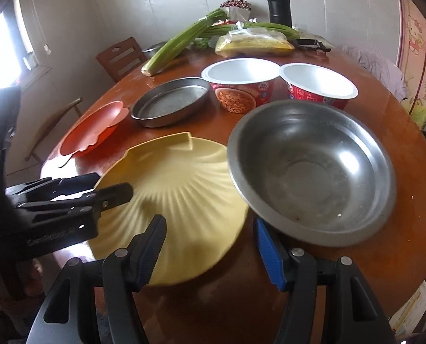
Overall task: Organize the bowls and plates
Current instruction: 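Grasp the yellow shell plate rim with the left tool and lift it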
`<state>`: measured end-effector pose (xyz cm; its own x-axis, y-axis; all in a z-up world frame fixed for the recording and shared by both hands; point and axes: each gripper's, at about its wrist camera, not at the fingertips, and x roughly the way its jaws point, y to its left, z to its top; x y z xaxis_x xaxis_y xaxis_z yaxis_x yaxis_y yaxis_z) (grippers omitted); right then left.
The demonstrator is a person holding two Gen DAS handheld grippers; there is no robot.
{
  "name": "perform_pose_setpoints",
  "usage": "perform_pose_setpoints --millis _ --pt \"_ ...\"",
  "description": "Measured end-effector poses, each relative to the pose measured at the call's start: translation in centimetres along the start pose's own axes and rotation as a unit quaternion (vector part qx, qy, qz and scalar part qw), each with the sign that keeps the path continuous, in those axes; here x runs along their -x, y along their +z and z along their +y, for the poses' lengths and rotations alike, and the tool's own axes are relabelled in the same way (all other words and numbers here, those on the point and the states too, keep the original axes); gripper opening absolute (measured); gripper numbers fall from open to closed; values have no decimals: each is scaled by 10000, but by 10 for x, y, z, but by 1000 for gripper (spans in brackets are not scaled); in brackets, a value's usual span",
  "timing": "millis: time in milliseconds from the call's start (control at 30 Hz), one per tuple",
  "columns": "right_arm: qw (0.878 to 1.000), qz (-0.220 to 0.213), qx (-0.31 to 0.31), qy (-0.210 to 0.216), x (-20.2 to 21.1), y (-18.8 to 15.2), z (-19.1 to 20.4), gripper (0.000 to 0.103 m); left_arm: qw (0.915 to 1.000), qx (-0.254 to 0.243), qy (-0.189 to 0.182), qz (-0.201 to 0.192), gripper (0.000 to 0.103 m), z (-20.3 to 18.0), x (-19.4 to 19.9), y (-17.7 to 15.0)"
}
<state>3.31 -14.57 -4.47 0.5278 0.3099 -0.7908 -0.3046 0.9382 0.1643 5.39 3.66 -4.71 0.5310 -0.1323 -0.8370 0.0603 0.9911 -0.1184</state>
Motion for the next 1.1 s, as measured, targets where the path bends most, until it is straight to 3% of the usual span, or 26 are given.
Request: perform_pose_setpoints --millis 333,400,533,767,1100 --pt "9998 -74 143 -118 -10 5 3 55 10000 26 85 -5 61 -6 -7 0" --pt "9996 -72 225 -128 -12 6 7 54 9999 63 123 3 58 -6 -6 -1" --pt "9994 -61 316 -139 -12 5 13 53 10000 64 29 22 41 -7 -3 -3" --pt "9984 -103 507 -242 -7 5 25 52 9998 202 -61 58 41 0 1 -4" --pt "9973 -210 687 -170 2 11 43 53 9994 269 60 -212 42 12 22 -1"
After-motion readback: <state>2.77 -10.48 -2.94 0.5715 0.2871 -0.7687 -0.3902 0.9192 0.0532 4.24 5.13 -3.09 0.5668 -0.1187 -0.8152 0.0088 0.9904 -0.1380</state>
